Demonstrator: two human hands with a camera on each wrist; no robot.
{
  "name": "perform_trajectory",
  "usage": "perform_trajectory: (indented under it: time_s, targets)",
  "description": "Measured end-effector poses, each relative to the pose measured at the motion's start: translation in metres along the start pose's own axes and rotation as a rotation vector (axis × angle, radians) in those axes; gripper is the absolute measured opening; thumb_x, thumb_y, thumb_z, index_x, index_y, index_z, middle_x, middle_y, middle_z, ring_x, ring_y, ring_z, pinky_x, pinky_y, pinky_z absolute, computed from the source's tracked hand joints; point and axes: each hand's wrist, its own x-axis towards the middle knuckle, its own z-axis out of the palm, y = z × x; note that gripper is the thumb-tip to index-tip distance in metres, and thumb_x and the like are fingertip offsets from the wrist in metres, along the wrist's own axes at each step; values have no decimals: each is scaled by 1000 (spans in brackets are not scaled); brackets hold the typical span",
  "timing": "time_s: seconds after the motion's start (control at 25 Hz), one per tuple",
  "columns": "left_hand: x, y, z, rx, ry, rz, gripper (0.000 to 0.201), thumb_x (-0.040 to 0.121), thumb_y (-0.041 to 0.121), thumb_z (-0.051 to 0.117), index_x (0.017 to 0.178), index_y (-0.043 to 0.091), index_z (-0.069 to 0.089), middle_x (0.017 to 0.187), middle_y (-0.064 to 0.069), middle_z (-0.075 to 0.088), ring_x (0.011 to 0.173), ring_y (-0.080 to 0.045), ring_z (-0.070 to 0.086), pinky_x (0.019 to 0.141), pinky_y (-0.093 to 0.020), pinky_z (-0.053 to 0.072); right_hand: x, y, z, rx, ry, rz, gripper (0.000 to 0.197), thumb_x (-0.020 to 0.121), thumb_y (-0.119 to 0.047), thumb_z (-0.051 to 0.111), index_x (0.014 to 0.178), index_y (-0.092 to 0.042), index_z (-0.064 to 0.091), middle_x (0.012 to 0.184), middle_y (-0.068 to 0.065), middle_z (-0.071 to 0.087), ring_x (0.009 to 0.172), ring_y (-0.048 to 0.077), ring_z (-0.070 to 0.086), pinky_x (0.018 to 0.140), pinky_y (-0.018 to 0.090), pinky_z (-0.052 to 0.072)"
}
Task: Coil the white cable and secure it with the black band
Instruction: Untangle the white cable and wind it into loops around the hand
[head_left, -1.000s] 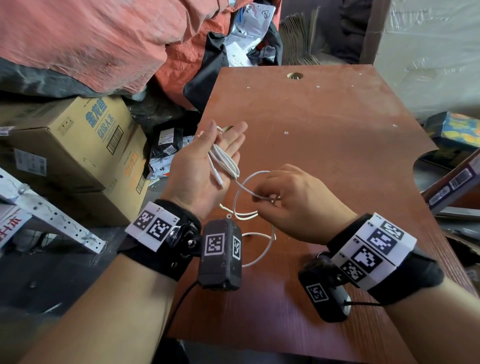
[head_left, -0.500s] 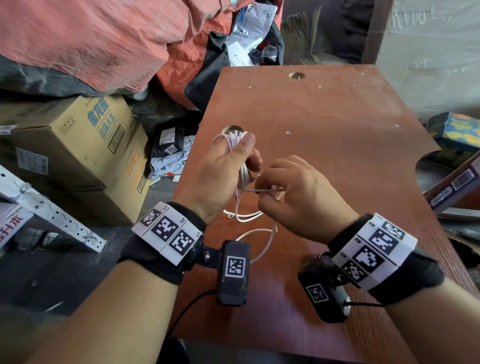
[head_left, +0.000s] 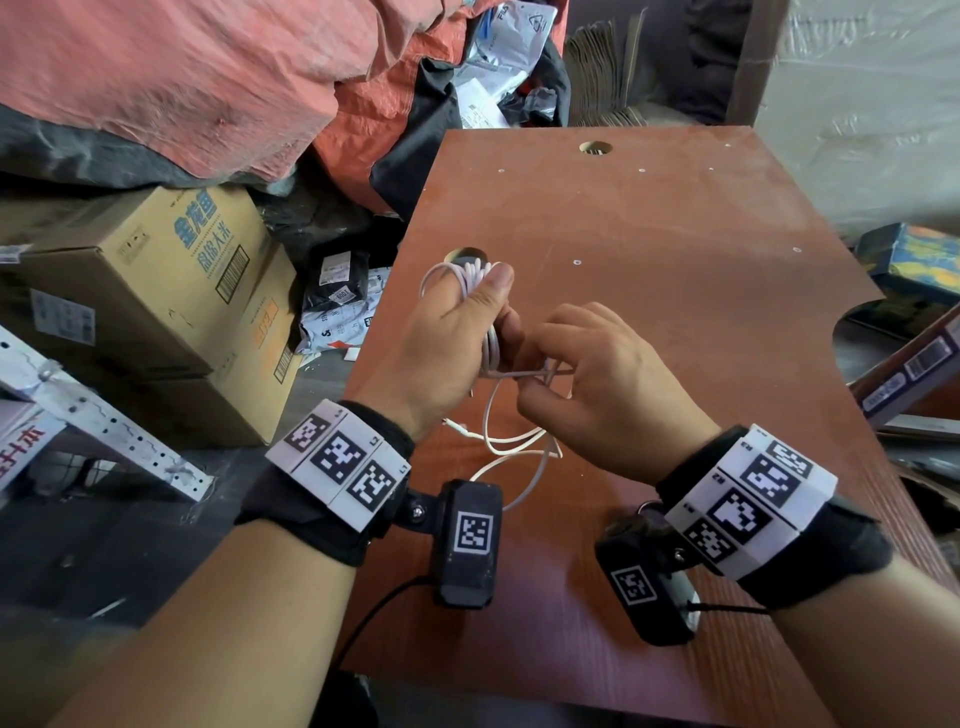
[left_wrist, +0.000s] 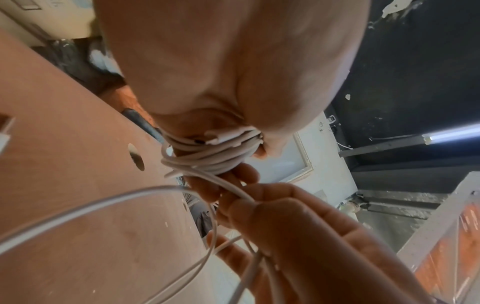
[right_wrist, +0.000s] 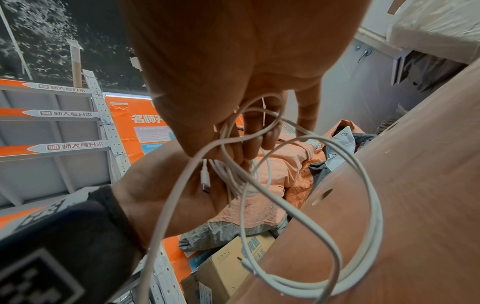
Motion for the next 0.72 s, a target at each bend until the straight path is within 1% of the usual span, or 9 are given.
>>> perform_trajectory:
  time_s: [0.08,0.16,0.24,0.32,0.4,0.48,0.52,0.6,0.72]
  targets:
    - [-1,1,0,37,6,2,29,104,29,46,85,8,48,76,-10,58,59,-11,56,54,-21,45,0,-1,0,8,21,-11,16,76,-28,54,78,-14,62,78,-5,55,77,21,49,69,27,38]
    - [-1,0,1,30,-2,-1,30,104,30,47,78,15,44,74,-10,56,61,-19,56,54,-29,46,0,-1,-1,47,45,-23,8,75,-22,62,79,-19,56,79,-7,53,77,19,49,69,21,35]
    - [0,-3,0,24,-11,8,32,104,30,48,75,17,41,70,-10,53,58,-24,53,51,-32,44,0,-2,-3,82,65,-39,24,74,-17,69,83,-28,49,80,-10,50,76,17,49,69,17,33]
    - [2,-5,0,64,-2,31,34,103,30,49,72,16,42,71,-10,50,56,-23,52,50,-32,43,1,-2,-3,98,69,-42,28,76,-19,72,84,-31,48,81,-11,51,77,17,52,70,20,36]
    - [4,-9,0,166,15,79,37,103,32,49,71,16,42,75,-8,47,60,-19,51,54,-32,44,0,-3,-2,112,60,-38,23,77,-23,73,82,-28,51,81,-9,56,79,17,55,72,23,41]
    - [6,-13,-1,275,22,116,37,101,37,49,72,15,42,78,-8,45,66,-20,49,63,-36,42,1,-2,-1,117,43,-19,18,78,-27,73,81,-19,58,82,-5,60,81,18,57,74,25,42]
    - [6,-14,-1,293,14,119,37,99,40,49,73,14,42,79,-9,44,66,-22,48,64,-38,41,1,-2,-1,114,39,-5,19,78,-28,73,84,-16,60,84,-4,61,82,18,57,74,25,42]
    - [6,-15,0,280,3,99,37,98,42,49,77,13,41,76,-11,43,61,-22,46,60,-39,39,1,-2,-1,107,40,13,23,78,-29,72,90,-13,62,88,-3,63,85,19,57,76,24,41]
    - [6,-13,0,189,6,46,36,101,37,50,83,7,41,70,-10,37,52,-15,39,49,-29,38,1,-2,1,113,49,12,33,77,-27,73,104,-13,61,101,-4,64,96,15,58,84,19,40]
